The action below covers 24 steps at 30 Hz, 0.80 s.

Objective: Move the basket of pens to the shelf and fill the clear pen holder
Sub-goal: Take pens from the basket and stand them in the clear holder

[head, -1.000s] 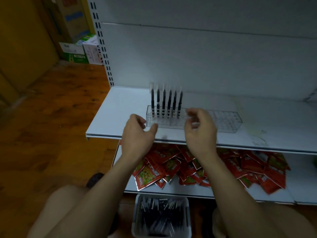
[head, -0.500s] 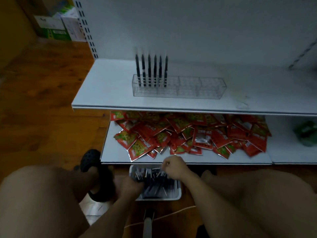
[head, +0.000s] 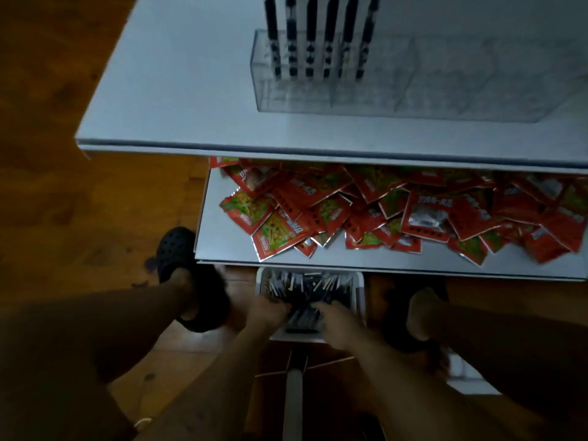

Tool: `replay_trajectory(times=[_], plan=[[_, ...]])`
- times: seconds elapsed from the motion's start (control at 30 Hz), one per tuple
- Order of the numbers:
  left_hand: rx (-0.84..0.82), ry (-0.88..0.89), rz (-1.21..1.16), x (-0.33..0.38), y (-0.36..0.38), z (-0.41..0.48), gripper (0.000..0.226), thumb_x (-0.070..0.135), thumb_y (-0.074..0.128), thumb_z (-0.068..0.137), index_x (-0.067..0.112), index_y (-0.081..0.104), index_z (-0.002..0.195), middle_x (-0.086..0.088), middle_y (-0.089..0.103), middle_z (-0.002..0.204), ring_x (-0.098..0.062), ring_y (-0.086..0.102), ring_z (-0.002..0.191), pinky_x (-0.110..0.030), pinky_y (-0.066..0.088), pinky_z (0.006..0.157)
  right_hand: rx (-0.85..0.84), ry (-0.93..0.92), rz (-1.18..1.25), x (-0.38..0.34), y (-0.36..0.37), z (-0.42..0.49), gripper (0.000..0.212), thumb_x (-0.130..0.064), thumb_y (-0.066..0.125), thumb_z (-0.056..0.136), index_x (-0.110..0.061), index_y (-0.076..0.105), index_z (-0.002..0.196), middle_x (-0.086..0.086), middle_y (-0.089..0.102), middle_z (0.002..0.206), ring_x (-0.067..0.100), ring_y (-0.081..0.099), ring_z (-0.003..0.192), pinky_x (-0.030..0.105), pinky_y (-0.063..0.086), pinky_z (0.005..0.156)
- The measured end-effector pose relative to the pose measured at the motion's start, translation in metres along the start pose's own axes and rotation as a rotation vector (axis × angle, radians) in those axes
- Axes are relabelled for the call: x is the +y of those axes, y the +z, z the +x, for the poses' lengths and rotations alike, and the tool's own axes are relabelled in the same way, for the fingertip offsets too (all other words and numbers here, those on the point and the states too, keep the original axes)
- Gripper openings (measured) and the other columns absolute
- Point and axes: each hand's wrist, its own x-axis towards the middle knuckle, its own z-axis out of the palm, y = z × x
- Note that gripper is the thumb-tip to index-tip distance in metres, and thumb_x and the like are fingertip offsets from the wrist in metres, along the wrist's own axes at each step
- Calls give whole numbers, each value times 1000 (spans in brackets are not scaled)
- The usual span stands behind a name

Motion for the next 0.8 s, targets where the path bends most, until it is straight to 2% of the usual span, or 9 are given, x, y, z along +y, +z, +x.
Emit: replay_trajectory(times=[0.07, 0.13, 0.17, 0.23, 0.33, 0.43, 0.57, 0.73, 0.8], plan=[[-8, -57, -78, -15, 6, 10, 15, 4, 64, 88, 9, 61, 74, -11, 62, 76, -15, 53, 62, -25, 42, 54, -10, -55, -145, -11, 7, 15, 59, -9, 50, 93, -27, 34, 146, 13, 34, 146, 35, 51, 118, 34, 45, 91], [10, -99, -139, -22, 7, 19, 9, 1, 63, 87, 4, 64, 79, -13, 65, 78, -17, 55, 62, -25, 42, 54, 19, -122, -239, -21, 13, 32, 42, -14, 46, 96, -18, 45, 137, 13, 45, 138, 34, 52, 115, 34, 44, 89], [25, -105, -165, -24, 7, 22, 6, 2, 62, 88, 2, 65, 83, -15, 65, 79, -17, 55, 61, -23, 42, 51, 15, -130, -283, -25, 15, 37, 36, -15, 45, 96, -14, 49, 132, 14, 49, 134, 35, 53, 113, 34, 43, 87], [48, -101, -200, -23, 4, 30, 6, 5, 62, 89, 1, 66, 86, -13, 64, 74, -15, 53, 55, -16, 39, 41, -27, -148, -362, -25, 18, 48, 40, -6, 53, 90, -10, 51, 130, 17, 48, 130, 36, 56, 110, 36, 46, 86], [58, -77, -226, -11, -2, 32, 16, 8, 59, 92, 9, 62, 76, -5, 59, 64, -9, 52, 46, -11, 30, 31, 9, -173, -396, -17, 18, 53, 40, -5, 54, 88, -11, 50, 128, 15, 47, 127, 34, 57, 107, 35, 47, 83], [67, -63, -271, 1, -5, 30, 20, 8, 58, 93, 13, 58, 73, -4, 58, 65, -12, 49, 52, -11, 31, 31, 47, -247, -428, -11, 13, 52, 32, -6, 54, 87, -11, 52, 119, 13, 49, 121, 30, 53, 108, 32, 40, 73], [44, -20, -296, 9, -4, 14, 23, 3, 56, 93, 11, 55, 71, -6, 55, 65, -14, 45, 51, -11, 31, 31, 83, -285, -432, -16, 8, 49, 30, -7, 52, 91, -10, 52, 120, 14, 50, 122, 30, 53, 108, 31, 37, 71], [41, 20, -314, 13, -11, -7, 23, -1, 54, 92, 10, 54, 72, -7, 53, 63, -14, 44, 49, -12, 30, 31, 113, -284, -498, -23, 12, 47, 46, -4, 49, 93, -14, 45, 137, 16, 49, 126, 34, 54, 111, 36, 45, 83], [23, 28, -318, 11, -9, -11, 23, 0, 54, 92, 9, 54, 71, -7, 53, 63, -13, 45, 51, -12, 31, 32, 98, -272, -553, -24, 17, 51, 34, -9, 47, 96, -11, 53, 129, 16, 54, 124, 33, 55, 112, 33, 45, 85]])
